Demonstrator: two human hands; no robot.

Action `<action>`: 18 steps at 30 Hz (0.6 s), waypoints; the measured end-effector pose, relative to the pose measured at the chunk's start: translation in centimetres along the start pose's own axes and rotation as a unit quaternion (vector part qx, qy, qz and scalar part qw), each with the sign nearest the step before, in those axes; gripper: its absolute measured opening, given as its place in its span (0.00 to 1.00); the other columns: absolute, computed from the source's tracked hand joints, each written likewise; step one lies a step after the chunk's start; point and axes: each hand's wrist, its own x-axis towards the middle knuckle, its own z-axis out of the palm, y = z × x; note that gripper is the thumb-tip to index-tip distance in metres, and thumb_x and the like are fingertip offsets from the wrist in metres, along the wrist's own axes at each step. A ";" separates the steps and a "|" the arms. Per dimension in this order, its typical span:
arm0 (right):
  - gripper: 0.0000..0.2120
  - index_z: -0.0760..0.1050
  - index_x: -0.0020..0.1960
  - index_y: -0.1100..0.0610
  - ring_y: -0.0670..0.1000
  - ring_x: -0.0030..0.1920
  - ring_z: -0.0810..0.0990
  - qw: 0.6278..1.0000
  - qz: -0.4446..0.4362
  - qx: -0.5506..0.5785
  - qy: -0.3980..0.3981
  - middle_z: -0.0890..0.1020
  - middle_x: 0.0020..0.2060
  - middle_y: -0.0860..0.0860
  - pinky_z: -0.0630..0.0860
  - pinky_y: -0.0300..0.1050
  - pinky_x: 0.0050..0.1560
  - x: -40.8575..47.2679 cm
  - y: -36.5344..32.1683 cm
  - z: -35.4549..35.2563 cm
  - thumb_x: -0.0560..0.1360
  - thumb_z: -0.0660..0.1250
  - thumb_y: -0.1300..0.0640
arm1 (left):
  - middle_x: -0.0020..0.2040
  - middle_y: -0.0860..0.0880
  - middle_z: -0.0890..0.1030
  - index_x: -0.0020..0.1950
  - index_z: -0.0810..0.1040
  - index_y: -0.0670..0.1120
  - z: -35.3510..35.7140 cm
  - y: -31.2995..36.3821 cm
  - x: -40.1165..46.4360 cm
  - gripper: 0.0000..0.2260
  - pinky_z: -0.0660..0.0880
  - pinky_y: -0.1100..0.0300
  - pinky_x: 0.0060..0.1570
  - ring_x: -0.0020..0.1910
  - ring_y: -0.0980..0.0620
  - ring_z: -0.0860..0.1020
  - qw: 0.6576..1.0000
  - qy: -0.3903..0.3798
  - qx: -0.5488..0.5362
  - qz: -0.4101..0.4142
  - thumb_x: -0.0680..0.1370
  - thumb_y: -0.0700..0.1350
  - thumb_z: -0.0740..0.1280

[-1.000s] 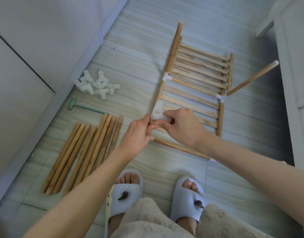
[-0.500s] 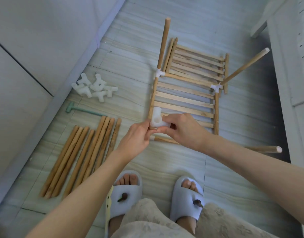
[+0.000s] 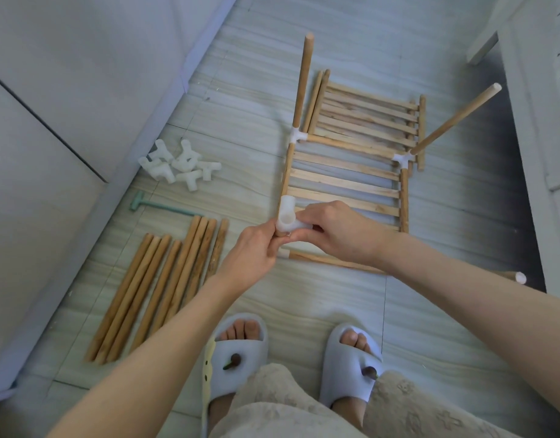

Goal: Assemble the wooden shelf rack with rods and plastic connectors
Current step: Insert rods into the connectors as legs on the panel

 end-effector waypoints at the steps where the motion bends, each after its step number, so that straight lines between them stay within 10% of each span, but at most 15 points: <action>1: 0.16 0.77 0.45 0.64 0.49 0.35 0.67 1.000 -0.006 0.000 0.000 0.70 0.32 0.46 0.63 0.39 0.40 -0.1 0.0 0.0 0.77 0.63 0.50 | 0.42 0.43 0.81 0.52 0.77 0.39 0.0 0.0 0.0 0.08 0.63 0.63 0.36 0.41 0.45 0.78 1.000 -0.001 0.000 -0.001 0.79 0.42 0.61; 18: 0.18 0.70 0.39 0.55 0.52 0.37 0.72 0.997 0.067 -0.026 -0.007 0.74 0.34 0.49 0.71 0.48 0.40 -1.2 -0.1 1.2 0.77 0.58 0.41 | 0.35 0.58 0.77 0.54 0.79 0.43 0.4 1.2 -1.9 0.07 0.68 0.72 0.35 0.35 0.63 0.75 0.993 0.036 -0.094 -0.065 0.78 0.41 0.64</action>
